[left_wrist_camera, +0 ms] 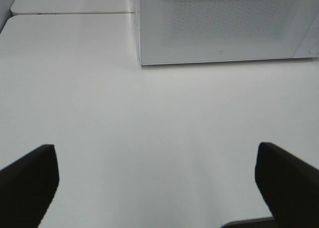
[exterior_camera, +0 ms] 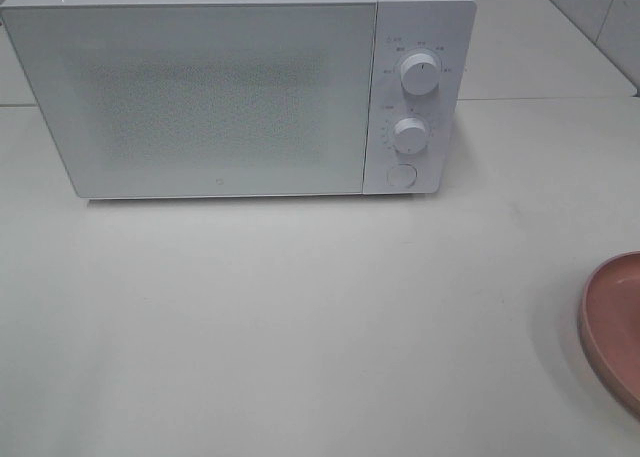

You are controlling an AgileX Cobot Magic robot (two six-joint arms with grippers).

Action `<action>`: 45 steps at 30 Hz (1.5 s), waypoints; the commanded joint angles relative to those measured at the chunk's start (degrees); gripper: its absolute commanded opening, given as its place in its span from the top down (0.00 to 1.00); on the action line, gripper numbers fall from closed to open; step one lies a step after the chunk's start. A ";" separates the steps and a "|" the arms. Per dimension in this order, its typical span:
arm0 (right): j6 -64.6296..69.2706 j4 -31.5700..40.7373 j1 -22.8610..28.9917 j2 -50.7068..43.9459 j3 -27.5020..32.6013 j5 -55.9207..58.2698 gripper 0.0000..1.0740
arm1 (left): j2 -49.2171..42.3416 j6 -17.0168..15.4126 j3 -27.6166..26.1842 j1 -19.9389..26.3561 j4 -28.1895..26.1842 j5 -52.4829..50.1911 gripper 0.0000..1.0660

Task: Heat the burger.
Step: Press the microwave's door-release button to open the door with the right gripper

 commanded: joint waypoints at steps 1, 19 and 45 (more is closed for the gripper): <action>0.74 0.29 0.23 1.09 -0.92 -2.64 0.29 | -1.03 -0.06 0.17 -0.23 -0.29 -0.86 0.06; 0.74 0.29 0.23 22.12 -0.92 -22.12 0.29 | -1.03 -0.06 0.17 -0.23 -0.29 -0.86 0.06; 0.74 0.29 0.23 42.74 -0.92 -41.65 0.29 | -1.03 -0.06 0.17 -0.23 -0.29 -0.86 0.06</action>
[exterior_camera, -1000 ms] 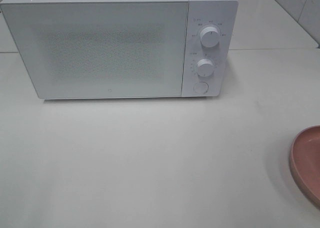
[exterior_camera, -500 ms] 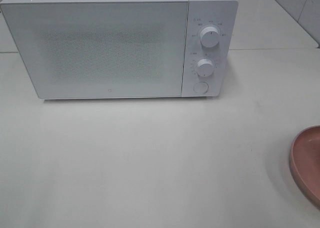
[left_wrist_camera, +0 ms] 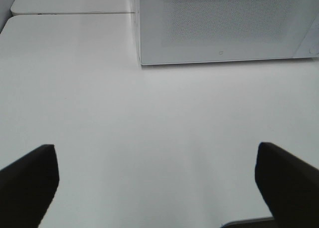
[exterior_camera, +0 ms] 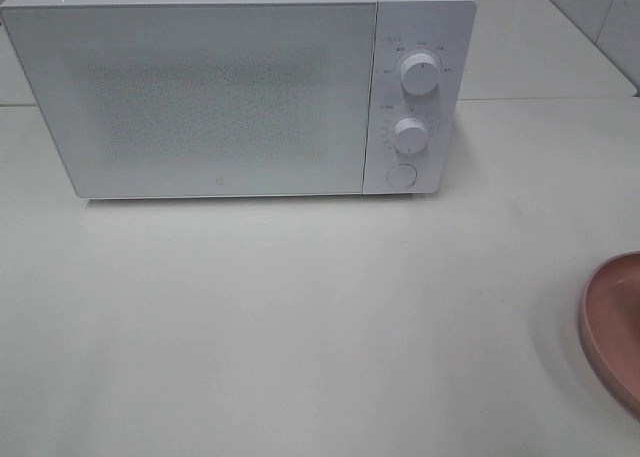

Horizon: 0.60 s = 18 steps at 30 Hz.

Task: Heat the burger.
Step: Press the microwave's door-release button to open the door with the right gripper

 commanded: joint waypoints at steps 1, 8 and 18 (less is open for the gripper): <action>0.29 0.23 0.23 2.92 -0.29 -3.44 0.29 | -1.03 -0.06 0.17 -0.23 -0.29 -0.86 0.06; 0.29 0.23 0.23 10.60 1.43 -14.15 0.29 | -1.03 -0.06 0.17 -0.23 -0.29 -0.86 0.06; -0.52 0.23 0.23 15.07 7.33 -34.15 0.29 | -1.03 -0.11 0.17 -0.23 -0.29 -0.86 0.06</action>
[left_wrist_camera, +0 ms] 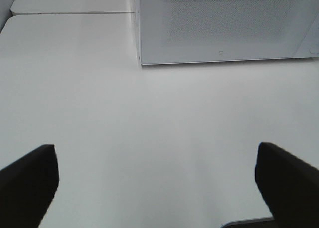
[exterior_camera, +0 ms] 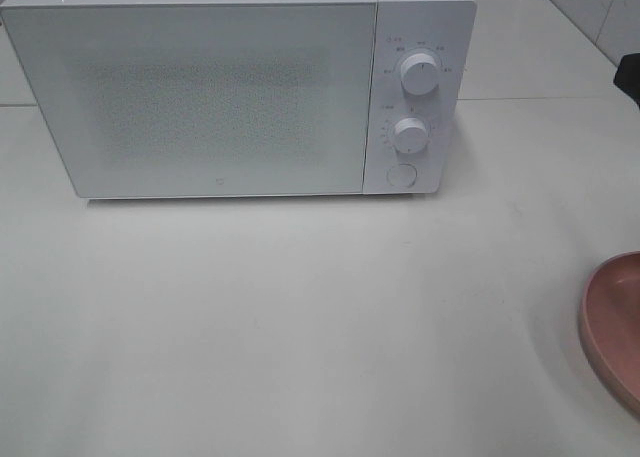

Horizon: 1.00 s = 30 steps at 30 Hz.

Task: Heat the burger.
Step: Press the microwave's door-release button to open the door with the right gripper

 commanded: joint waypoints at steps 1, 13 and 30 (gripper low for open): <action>-2.18 -0.11 0.23 1.49 2.64 -8.82 0.29 | -1.03 -0.11 0.17 -0.23 -0.29 -0.86 0.06; -7.79 6.82 2.86 10.77 7.33 -23.49 0.29 | -1.03 -0.11 0.17 -0.23 -0.29 -0.86 0.06; -27.33 31.00 24.92 22.35 7.79 -38.67 0.29 | -0.97 -0.11 0.17 -0.23 -0.29 -0.86 0.06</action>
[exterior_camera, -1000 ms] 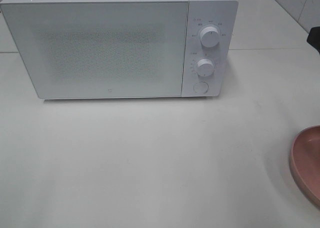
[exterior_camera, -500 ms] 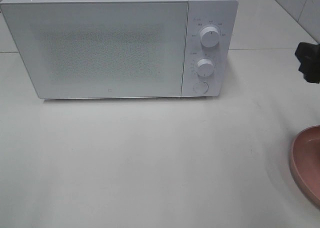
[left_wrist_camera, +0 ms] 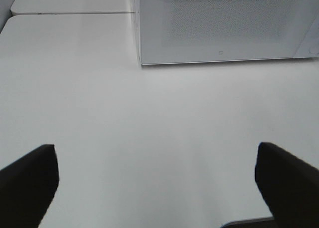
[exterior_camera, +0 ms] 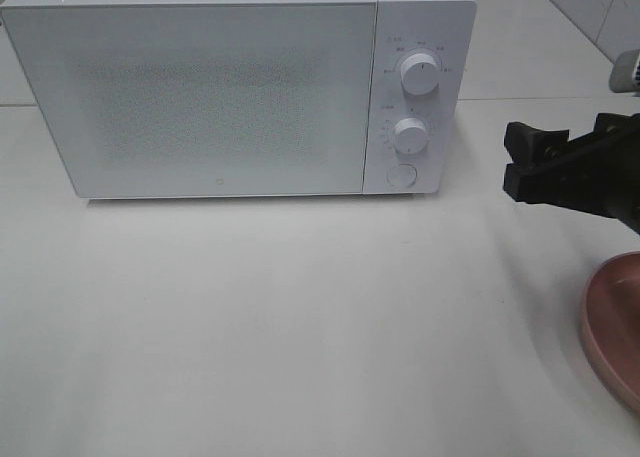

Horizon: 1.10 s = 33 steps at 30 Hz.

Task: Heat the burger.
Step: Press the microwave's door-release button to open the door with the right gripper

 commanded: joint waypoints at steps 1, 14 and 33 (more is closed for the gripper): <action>-3.55 6.70 4.18 2.06 0.00 -4.93 0.29 | -0.97 -0.11 0.17 -0.23 -0.29 -0.86 0.06; -5.84 21.20 19.37 10.26 -0.11 -15.99 0.29 | -0.97 -0.11 0.17 -0.23 -0.29 -0.86 0.06; 0.40 25.10 23.78 18.51 -5.44 -16.44 0.29 | -0.97 -0.17 0.17 -0.23 -0.29 -0.86 0.06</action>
